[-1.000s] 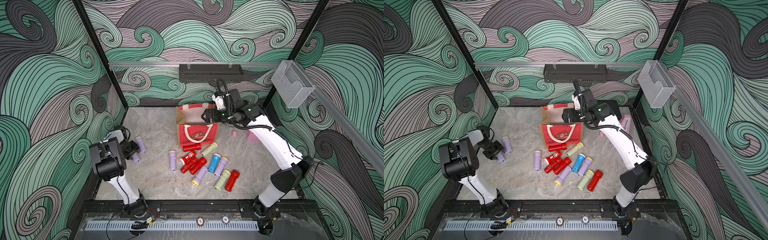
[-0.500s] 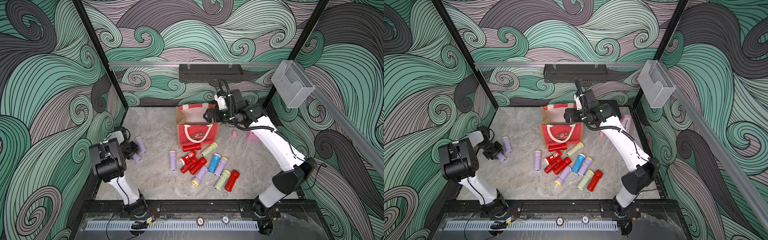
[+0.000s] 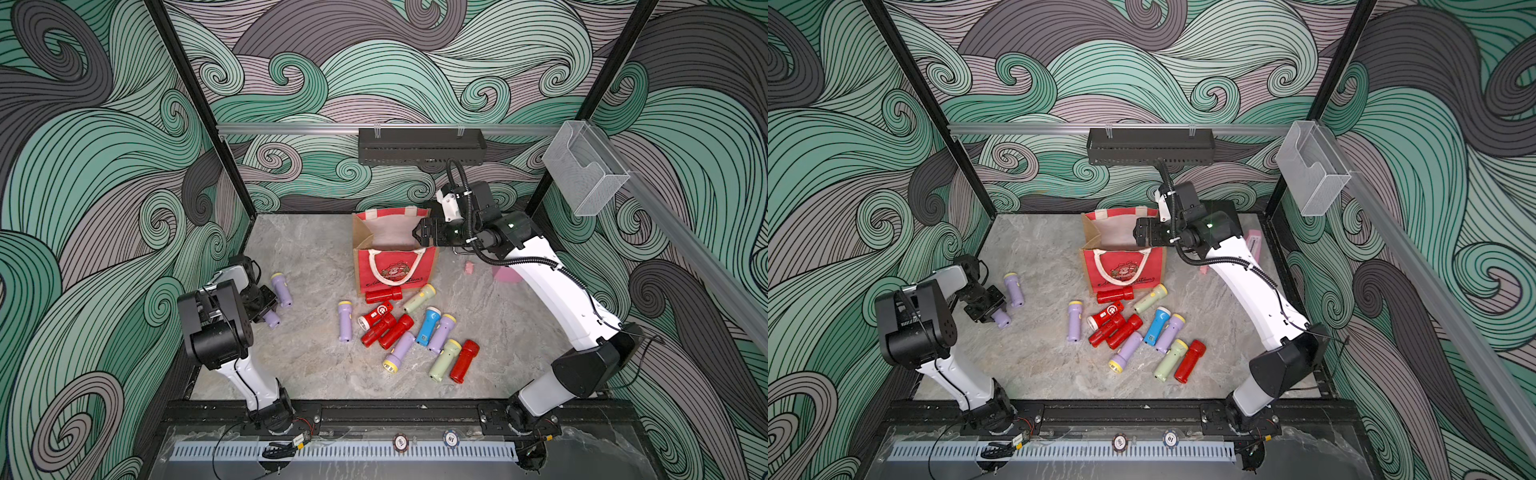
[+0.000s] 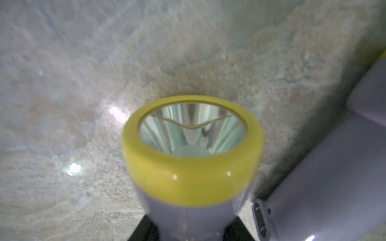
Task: Put the flashlights into the tote bags
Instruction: Pick up the flashlight from the center of the board.
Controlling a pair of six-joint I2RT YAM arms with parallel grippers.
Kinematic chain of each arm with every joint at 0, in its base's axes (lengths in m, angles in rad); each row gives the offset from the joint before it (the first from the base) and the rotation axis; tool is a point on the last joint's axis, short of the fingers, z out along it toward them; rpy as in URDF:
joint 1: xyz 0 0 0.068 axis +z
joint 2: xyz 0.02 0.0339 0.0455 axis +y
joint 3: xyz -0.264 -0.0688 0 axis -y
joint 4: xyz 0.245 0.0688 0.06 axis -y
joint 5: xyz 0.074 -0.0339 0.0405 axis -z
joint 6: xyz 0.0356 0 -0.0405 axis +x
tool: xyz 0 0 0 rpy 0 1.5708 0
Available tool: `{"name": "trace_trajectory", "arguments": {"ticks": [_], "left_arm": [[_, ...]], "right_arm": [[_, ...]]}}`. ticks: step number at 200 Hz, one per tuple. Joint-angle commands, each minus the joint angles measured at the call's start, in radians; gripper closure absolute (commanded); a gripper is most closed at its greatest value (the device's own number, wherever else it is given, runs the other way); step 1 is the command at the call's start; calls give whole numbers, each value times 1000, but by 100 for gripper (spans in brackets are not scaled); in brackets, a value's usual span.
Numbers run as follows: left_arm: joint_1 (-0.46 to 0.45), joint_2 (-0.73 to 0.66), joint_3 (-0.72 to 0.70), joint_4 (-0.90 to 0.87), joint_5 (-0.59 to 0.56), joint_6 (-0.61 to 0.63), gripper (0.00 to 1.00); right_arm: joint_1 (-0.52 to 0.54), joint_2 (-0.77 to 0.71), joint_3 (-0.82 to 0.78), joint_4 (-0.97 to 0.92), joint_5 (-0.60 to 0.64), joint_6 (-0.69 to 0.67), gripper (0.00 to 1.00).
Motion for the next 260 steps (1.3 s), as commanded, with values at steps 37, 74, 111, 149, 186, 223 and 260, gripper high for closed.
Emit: {"name": "trace_trajectory", "arguments": {"ticks": [37,74,111,149,186,223,260], "left_arm": [[4,-64,-51,-20,-33,9,79],[3,-168,-57,-55,-32,0,94],[2,-295,-53,-106,-37,-8,100],[0,-416,-18,-156,9,13,100],[-69,-471,53,-238,24,-11,100],[-238,-534,124,-213,65,-86,100],[-433,-481,342,-225,92,-137,100]], "right_arm": [[-16,-38,-18,17,7,23,1],[-28,-43,-36,23,1,46,1],[-60,-41,-65,48,-25,96,1],[-74,-23,-74,67,-43,124,1],[-79,4,-66,77,-53,146,0],[-89,35,-51,77,-62,165,1],[-97,61,-53,80,-68,179,1]]}}
